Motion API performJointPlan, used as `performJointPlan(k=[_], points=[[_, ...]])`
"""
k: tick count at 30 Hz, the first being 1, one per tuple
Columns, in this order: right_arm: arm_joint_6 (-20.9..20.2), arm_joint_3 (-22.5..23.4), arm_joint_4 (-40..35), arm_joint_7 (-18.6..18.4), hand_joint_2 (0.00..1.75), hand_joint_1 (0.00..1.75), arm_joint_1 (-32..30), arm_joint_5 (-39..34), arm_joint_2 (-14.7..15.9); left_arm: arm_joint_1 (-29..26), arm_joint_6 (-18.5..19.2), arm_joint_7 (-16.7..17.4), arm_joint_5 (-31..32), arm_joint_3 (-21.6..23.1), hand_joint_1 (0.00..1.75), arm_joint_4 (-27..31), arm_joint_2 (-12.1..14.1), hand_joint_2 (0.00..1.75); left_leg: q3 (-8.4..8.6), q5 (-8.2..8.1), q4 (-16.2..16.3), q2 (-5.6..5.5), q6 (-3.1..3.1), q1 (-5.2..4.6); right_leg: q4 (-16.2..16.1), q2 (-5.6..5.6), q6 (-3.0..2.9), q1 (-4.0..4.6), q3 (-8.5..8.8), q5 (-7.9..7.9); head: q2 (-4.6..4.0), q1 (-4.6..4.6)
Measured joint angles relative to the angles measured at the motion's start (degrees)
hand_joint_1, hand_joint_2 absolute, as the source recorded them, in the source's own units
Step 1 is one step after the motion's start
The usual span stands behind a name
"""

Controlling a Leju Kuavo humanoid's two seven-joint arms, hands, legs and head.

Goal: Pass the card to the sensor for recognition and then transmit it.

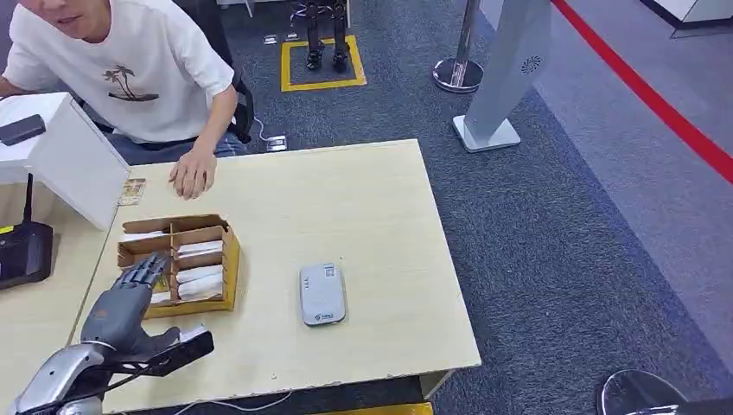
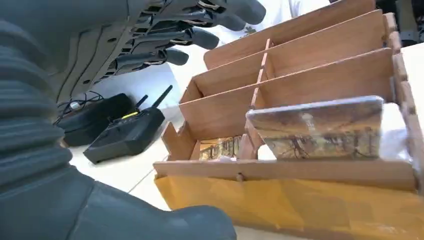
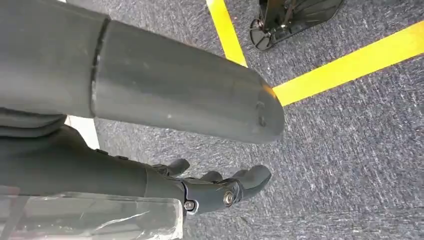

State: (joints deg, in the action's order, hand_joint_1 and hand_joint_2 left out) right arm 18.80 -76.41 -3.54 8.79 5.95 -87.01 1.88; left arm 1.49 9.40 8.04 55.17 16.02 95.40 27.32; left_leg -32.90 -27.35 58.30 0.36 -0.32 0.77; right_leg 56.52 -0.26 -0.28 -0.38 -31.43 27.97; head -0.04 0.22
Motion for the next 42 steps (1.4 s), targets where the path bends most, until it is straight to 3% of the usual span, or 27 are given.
performJointPlan(k=[11, 26, 42], points=[[0.0, -0.3, 0.0, 0.0, 1.75, 0.0, 0.0, 0.0, 0.0, 1.6, 0.2, -0.3, -0.3, 0.0, 0.0, -2.1, -0.9, 1.75, 0.0, 0.0, 0.0, 0.01, 0.0, 0.0, 0.0, 0.01, 0.0, 0.0, -0.01, 0.0, 0.0, -0.02], [0.1, -0.3, 0.0, 0.0, 1.75, 0.0, 0.0, 0.0, 0.0, 2.1, 4.0, -2.3, -7.8, 0.1, 0.0, -2.5, -0.8, 1.75, 0.0, 0.0, 0.0, 0.01, 0.0, 0.0, 0.0, 0.01, 0.0, 0.0, -0.01, 0.0, 0.0, -0.02], [0.1, -0.3, 0.0, -0.2, 1.75, 0.0, 0.0, 0.0, 0.0, 2.7, 4.0, -2.3, -8.1, 0.3, 0.0, -2.5, -0.2, 1.75, 0.0, 0.0, 0.0, 0.01, 0.0, 0.0, 0.0, 0.01, 0.0, 0.0, -0.01, 0.0, 0.0, -0.02]])
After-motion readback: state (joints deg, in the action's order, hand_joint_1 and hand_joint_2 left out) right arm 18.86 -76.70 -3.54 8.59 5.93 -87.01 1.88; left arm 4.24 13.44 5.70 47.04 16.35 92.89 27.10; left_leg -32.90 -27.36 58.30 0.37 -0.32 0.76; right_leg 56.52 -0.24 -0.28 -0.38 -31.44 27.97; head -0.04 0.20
